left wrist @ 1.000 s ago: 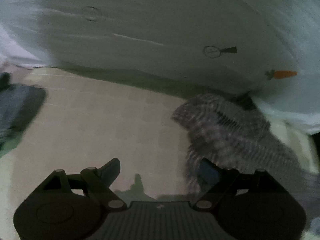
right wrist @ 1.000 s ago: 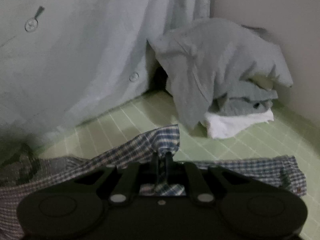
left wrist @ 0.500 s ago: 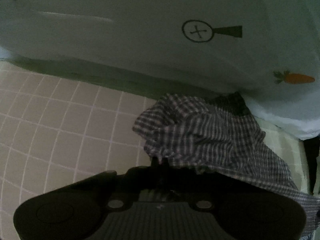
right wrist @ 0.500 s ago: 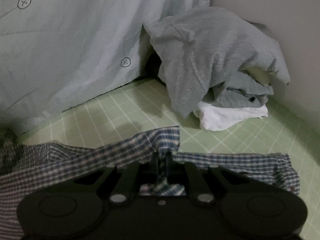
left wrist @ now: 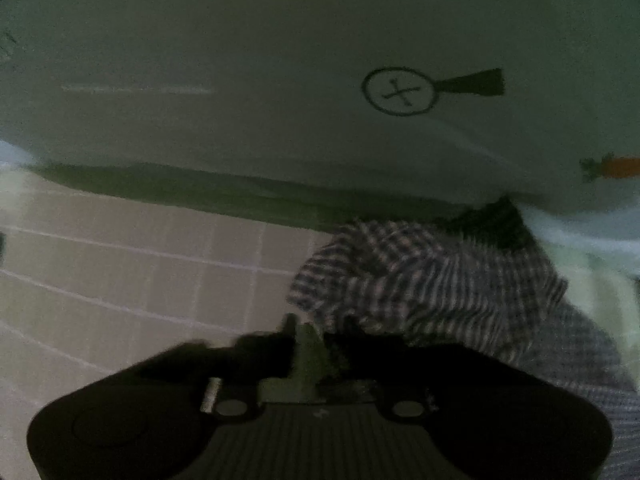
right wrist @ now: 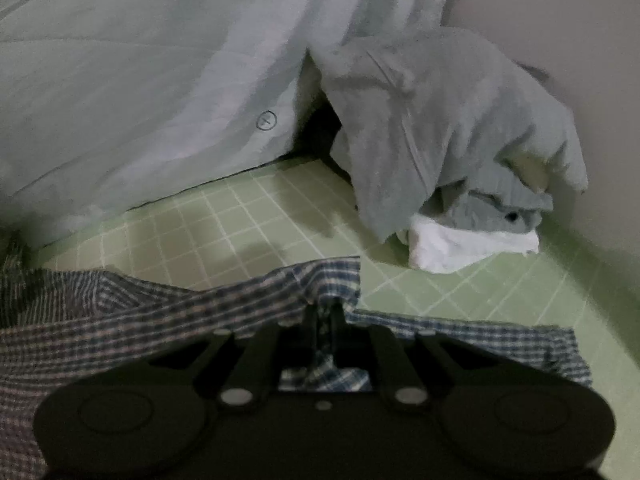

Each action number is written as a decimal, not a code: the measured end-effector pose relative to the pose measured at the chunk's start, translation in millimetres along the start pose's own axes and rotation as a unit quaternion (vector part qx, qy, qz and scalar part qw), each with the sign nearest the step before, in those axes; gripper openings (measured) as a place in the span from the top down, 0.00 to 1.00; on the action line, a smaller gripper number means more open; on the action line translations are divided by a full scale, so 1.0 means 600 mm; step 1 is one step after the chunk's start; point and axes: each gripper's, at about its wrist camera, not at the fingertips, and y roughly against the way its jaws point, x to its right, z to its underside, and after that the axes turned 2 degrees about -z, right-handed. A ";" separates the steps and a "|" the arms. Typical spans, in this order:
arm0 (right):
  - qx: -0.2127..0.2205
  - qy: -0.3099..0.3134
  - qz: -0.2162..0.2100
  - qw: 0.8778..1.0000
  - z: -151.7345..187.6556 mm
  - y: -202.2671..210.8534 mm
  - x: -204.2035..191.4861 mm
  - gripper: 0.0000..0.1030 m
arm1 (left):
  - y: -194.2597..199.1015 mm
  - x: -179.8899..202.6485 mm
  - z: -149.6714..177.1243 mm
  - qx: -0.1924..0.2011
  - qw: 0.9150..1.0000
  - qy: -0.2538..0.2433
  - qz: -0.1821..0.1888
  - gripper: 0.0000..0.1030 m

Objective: Fold clothes

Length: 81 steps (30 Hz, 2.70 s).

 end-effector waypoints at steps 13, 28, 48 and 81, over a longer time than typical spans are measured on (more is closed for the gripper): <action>0.110 0.161 -0.094 0.976 0.049 0.203 -0.096 0.94 | 0.252 -0.063 0.183 0.050 0.999 -0.013 -0.015 0.24; 0.127 0.341 -0.214 0.906 0.280 0.406 -0.227 0.95 | 0.368 -0.135 0.428 0.005 0.998 -0.004 -0.055 0.23; 0.004 0.171 -0.199 0.965 0.369 0.407 -0.139 0.39 | 0.383 -0.102 0.529 -0.011 0.994 -0.020 -0.104 0.23; -0.044 0.046 -0.060 0.996 0.308 0.262 0.134 0.00 | 0.288 0.174 0.566 -0.020 0.999 -0.032 -0.006 0.79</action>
